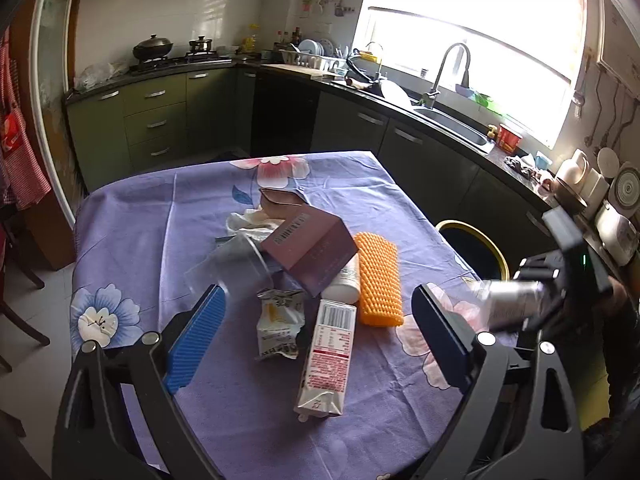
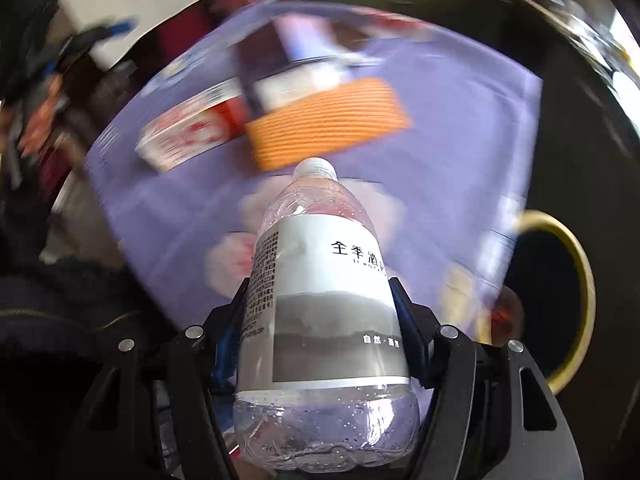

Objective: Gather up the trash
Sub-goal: 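Carry the water bottle over the trash bin and open the right gripper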

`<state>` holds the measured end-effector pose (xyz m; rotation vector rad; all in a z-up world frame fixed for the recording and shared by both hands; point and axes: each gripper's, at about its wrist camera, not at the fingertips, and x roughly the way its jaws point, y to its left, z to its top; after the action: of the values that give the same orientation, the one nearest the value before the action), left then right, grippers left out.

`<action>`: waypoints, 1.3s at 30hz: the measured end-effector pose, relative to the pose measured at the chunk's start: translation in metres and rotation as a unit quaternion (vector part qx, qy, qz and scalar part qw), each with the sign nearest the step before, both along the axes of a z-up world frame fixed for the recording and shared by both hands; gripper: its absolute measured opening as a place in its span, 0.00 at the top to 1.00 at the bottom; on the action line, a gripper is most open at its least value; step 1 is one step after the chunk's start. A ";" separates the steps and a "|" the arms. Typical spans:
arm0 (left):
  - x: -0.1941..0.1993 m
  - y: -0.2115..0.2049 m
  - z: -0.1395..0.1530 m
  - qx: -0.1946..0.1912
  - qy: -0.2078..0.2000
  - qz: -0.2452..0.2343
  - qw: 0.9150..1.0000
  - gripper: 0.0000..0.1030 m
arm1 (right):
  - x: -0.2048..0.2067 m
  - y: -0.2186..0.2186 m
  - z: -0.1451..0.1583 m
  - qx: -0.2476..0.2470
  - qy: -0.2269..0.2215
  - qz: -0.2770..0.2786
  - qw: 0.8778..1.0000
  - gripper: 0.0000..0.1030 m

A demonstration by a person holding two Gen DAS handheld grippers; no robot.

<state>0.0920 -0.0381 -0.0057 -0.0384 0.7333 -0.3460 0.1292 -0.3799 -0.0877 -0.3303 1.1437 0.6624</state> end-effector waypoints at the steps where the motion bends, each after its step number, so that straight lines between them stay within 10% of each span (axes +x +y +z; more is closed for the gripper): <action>1: 0.000 -0.001 0.000 0.001 0.000 -0.002 1.000 0.13 | 0.007 -0.019 0.004 0.000 -0.004 -0.030 1.000 0.37; 23: 0.011 -0.023 -0.006 0.024 0.019 -0.018 0.999 0.13 | 0.132 -0.204 -0.070 0.031 0.050 -0.389 0.919 0.28; 39: 0.021 -0.029 -0.049 0.041 0.082 -0.037 0.995 0.13 | 0.067 -0.168 -0.041 0.060 0.030 -0.364 0.929 0.28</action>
<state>0.1128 -0.0671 -0.0545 0.0383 0.9118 -0.3873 0.1957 -0.5478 -0.1288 0.2270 1.1725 0.0811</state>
